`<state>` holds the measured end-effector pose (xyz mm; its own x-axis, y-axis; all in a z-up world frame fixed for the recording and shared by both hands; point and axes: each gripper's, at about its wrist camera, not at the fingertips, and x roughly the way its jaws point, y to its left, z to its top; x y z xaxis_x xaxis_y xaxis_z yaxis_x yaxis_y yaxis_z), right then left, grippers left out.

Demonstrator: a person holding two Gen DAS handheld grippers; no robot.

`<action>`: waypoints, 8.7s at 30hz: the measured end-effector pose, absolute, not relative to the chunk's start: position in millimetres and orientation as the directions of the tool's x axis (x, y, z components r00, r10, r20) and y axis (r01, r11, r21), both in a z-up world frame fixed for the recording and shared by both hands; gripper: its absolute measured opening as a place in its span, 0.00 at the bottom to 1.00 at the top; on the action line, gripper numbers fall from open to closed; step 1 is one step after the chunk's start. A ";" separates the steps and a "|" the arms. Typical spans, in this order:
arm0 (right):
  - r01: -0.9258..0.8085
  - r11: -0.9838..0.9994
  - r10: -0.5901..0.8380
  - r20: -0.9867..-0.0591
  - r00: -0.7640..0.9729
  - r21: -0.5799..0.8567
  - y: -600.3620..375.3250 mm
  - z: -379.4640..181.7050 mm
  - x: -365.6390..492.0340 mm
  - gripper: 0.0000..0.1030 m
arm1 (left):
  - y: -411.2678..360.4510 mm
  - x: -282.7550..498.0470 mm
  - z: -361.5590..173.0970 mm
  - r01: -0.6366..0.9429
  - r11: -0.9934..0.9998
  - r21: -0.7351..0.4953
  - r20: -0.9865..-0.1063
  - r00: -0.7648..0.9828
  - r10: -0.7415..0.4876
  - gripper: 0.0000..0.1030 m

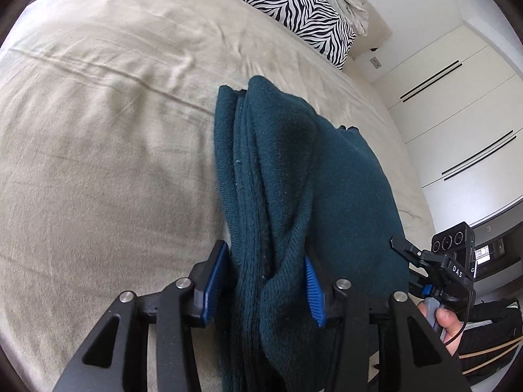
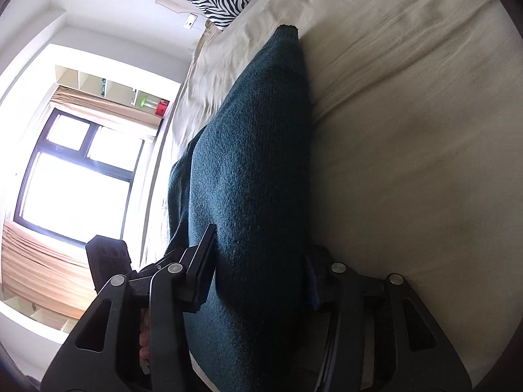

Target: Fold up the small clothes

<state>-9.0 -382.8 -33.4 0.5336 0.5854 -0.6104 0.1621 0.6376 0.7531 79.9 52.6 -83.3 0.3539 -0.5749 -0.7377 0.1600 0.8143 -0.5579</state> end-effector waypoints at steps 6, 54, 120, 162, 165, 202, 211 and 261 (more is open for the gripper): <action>0.202 0.732 0.421 -0.665 0.618 0.651 -388.8 9.1 -22.1 0.45 | 54.8 69.7 -62.5 0.156 0.846 -0.510 -0.739 0.423 -0.524 0.50; 0.086 0.611 0.605 -0.534 0.590 0.787 -364.4 0.5 3.5 0.42 | 53.2 117.2 -60.3 0.061 0.762 -0.645 -0.727 0.260 -0.636 0.37; 0.029 0.987 0.030 -0.354 0.935 0.161 -307.5 167.5 -152.1 1.00 | 27.7 -56.8 83.9 0.236 0.971 0.031 -0.382 0.901 -0.206 1.00; 0.152 0.986 -0.045 -0.779 0.625 0.065 -270.4 96.5 -102.4 1.00 | 30.2 -18.8 -1.9 0.116 0.993 -0.015 -0.789 0.609 -0.083 1.00; 0.148 0.987 -0.043 -0.783 0.620 0.063 -269.9 95.0 -101.8 1.00 | 30.2 -18.9 -3.4 0.114 0.993 -0.013 -0.791 0.606 -0.080 1.00; 0.140 0.989 -0.043 -0.794 0.606 0.053 -262.4 89.6 -101.6 1.00 | 34.1 -19.5 -9.2 0.109 0.994 -0.012 -0.804 0.589 -0.074 1.00; 0.141 0.989 -0.043 -0.795 0.605 0.054 -262.2 89.7 -101.6 1.00 | 34.0 -19.8 -9.0 0.109 0.994 -0.012 -0.804 0.590 -0.074 1.00; 0.142 0.988 -0.040 -0.803 0.595 0.056 -262.4 82.6 -106.2 1.00 | 40.1 -23.2 -11.8 0.116 0.993 -0.009 -0.816 0.573 -0.074 1.00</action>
